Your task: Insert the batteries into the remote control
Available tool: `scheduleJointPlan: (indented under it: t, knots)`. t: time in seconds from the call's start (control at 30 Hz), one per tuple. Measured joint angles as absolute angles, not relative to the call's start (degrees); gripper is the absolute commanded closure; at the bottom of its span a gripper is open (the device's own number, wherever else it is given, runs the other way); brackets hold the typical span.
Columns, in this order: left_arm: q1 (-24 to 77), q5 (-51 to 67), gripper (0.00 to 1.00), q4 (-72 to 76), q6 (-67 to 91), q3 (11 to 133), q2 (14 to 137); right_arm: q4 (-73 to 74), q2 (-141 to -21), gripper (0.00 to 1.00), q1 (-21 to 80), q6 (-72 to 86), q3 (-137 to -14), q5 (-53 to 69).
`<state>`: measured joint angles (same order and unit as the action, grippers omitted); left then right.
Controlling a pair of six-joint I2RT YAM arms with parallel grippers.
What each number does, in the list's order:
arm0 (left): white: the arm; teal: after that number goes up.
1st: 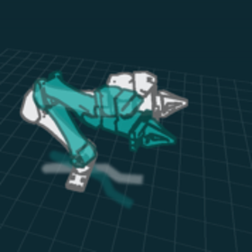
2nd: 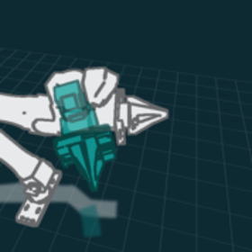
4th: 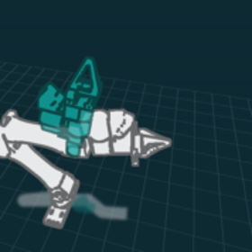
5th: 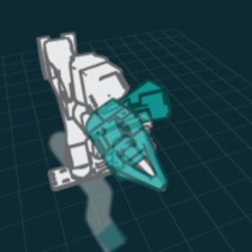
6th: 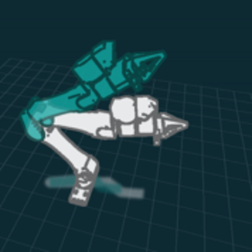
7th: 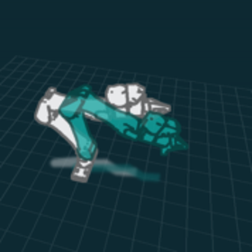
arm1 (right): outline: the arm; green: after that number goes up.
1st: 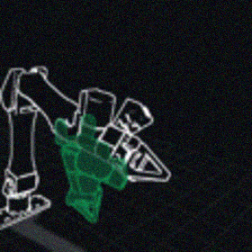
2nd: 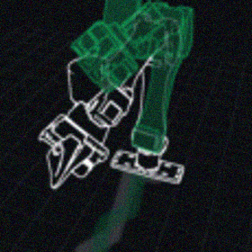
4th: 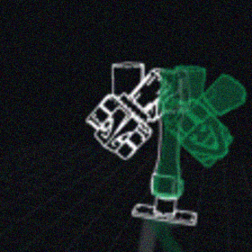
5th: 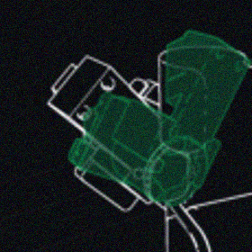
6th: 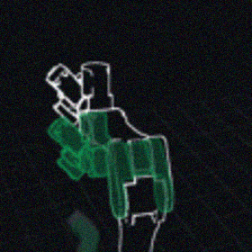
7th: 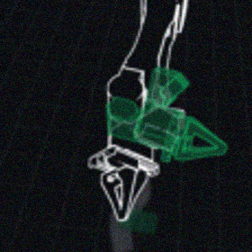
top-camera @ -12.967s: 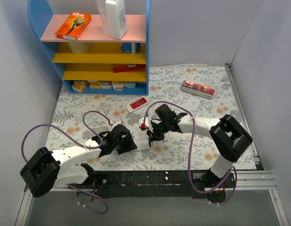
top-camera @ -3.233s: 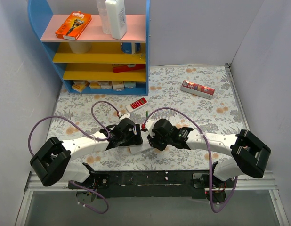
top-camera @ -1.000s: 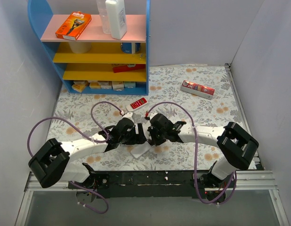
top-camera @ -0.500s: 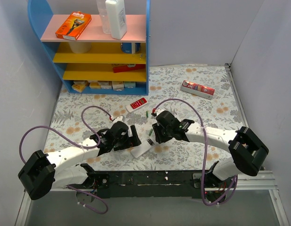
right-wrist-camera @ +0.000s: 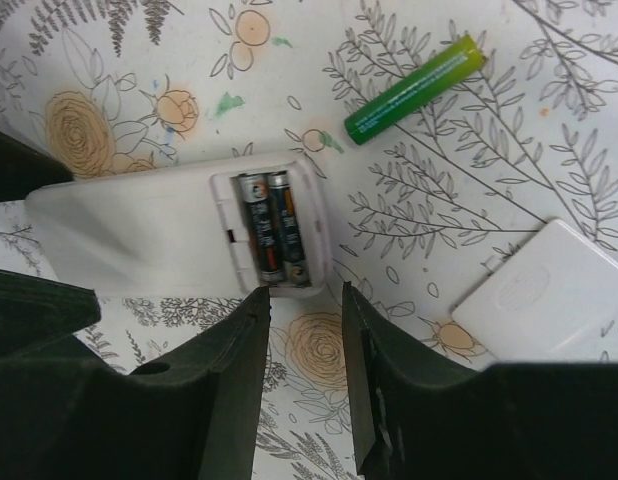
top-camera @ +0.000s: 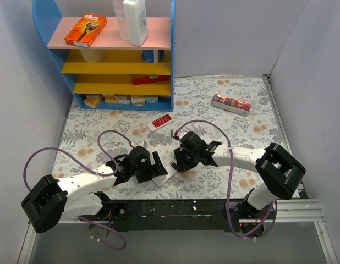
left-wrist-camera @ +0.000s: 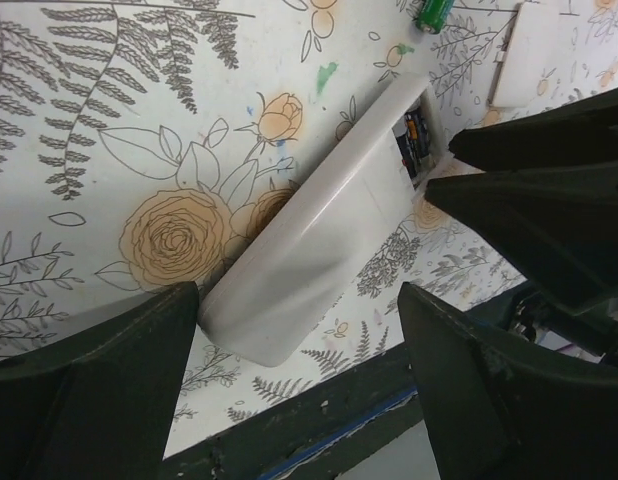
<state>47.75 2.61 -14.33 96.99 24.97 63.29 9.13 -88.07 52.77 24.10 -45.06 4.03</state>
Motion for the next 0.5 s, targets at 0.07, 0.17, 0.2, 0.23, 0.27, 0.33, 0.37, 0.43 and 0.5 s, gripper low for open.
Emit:
scheduleJointPlan:
  t: [0.07, 0.17, 0.2, 0.23, 0.27, 0.33, 0.37, 0.43, 0.5]
  knots:
    - [47.7, 3.0, 0.20, -12.9, 97.8, 24.8, 63.8, 7.9, -88.2, 0.58, 52.8, 24.5, -44.8, 5.3]
    - [47.7, 2.5, 0.22, -11.7, 98.9, 24.7, 64.3, 5.8, -88.2, 0.58, 53.0, 25.7, -43.3, 7.5]
    - [47.7, 1.8, 0.22, -11.7, 99.2, 24.7, 64.4, 5.5, -88.1, 0.58, 53.0, 26.2, -43.0, 7.8]
    - [47.7, 1.0, 0.23, -11.7, 99.4, 24.8, 64.4, 4.8, -88.0, 0.59, 53.0, 26.8, -42.6, 8.2]
    - [47.5, 0.3, 0.23, -11.6, 99.5, 24.8, 64.6, 4.2, -87.9, 0.59, 53.1, 27.4, -42.1, 8.8]
    - [47.0, -1.0, 0.23, -11.4, 99.5, 25.4, 65.5, 2.9, -87.4, 0.59, 53.6, 28.7, -41.0, 9.9]
    - [46.5, -1.7, 0.23, -11.4, 99.3, 25.9, 66.1, 2.6, -87.0, 0.59, 53.8, 29.1, -40.4, 10.3]
    - [45.0, -2.8, 0.23, -11.4, 98.7, 27.0, 67.6, 2.5, -86.2, 0.59, 54.3, 30.0, -39.5, 10.8]
    - [43.2, -4.0, 0.22, -11.2, 97.5, 28.4, 69.6, 3.1, -85.3, 0.58, 54.6, 30.2, -38.9, 10.9]
